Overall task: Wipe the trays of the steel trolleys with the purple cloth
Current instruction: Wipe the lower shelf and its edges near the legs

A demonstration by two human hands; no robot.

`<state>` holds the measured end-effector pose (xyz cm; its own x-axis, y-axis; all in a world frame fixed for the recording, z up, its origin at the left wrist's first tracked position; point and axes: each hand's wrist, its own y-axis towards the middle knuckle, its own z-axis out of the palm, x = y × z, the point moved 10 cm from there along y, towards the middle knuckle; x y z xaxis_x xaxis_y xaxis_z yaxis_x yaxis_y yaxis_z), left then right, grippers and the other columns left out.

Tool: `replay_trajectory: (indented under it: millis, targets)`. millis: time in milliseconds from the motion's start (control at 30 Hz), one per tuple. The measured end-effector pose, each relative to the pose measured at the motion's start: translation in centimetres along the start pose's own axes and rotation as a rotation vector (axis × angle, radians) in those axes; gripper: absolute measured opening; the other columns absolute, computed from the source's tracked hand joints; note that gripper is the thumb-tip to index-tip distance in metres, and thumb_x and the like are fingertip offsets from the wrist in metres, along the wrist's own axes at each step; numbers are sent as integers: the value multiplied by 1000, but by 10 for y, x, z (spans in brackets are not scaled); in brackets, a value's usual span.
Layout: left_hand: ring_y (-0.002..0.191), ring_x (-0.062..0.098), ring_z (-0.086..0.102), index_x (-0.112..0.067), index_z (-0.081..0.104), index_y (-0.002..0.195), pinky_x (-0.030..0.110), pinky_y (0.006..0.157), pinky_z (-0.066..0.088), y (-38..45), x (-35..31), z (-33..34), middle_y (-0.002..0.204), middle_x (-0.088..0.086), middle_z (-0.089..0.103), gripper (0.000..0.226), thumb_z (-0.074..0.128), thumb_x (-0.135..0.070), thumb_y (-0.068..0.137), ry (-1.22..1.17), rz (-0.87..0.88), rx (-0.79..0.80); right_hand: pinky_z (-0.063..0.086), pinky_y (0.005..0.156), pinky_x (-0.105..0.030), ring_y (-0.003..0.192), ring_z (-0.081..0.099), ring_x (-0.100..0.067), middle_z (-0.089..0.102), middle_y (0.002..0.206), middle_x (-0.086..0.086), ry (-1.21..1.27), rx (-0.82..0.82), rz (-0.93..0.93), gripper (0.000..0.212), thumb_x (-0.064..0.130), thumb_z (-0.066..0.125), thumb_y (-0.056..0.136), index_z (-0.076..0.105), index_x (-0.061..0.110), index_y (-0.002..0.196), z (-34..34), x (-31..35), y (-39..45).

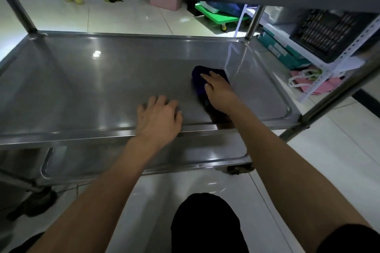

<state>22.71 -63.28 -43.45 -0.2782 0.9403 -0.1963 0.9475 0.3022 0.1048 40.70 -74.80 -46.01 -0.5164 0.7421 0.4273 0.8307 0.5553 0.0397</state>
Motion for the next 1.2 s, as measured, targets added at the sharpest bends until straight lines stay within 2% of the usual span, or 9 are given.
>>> replay_trajectory:
  millis: [133,300,433,567,667,800,933,1033,1200]
  targets:
    - [127,28,42,-27,57,131,51,103,36,22,-80,14,135,2,52,39,41,-43,99,-15,128,32,19,120,-38,148,24,-27,25,163,-5,-37,-76,116,46,27,33,106,38,25,151,-40,-78,-11]
    - [123,31,44,-23,63,120,56,101,38,36,-120,35,130,4,53,38,40,-43,98,12,91,118,25,118,-44,144,32,-29,30,160,-6,-50,-173,215,45,28,34,105,41,25,149,-79,-141,-32]
    - [118,28,48,-25,68,112,54,97,41,39,-117,34,122,2,56,36,41,-43,96,-29,88,107,26,119,-44,143,33,-29,32,160,-7,-59,-205,211,45,25,34,105,41,22,149,-86,-144,-34]
    - [122,25,47,-30,66,119,53,100,39,35,-115,38,127,-1,55,37,42,-45,95,-20,120,95,26,119,-45,145,30,-26,31,160,-4,-68,-192,215,46,24,33,105,39,24,151,-87,-141,-30]
    - [124,22,48,-32,65,121,47,100,39,33,-108,34,129,-5,57,36,44,-45,95,-80,170,62,22,120,-44,148,24,-25,26,162,-2,-96,-137,214,47,24,32,106,35,24,153,-82,-135,-24]
    - [119,28,55,-26,66,123,45,99,46,32,-63,14,126,0,62,34,50,-37,95,-187,138,21,18,122,-43,151,16,-24,19,165,1,-99,-57,183,48,25,29,107,29,27,155,-59,-99,-5]
    - [114,28,52,-24,69,105,44,91,42,30,7,-8,119,1,62,27,49,-38,93,-6,1,-41,17,122,-43,151,14,-26,18,165,-1,-77,5,76,48,28,28,107,29,28,155,-25,-33,18]
    - [114,29,51,-23,70,109,46,91,41,25,57,-18,120,2,61,29,50,-37,93,40,-107,-42,19,122,-43,151,16,-27,19,165,-2,-90,45,-13,48,29,28,107,29,28,155,5,24,33]
    - [115,27,54,-28,71,118,44,93,45,10,89,-15,126,-3,62,31,49,-35,96,-52,-38,-31,16,122,-42,151,13,-28,16,165,-3,-41,135,-199,49,28,26,107,26,28,156,64,140,49]
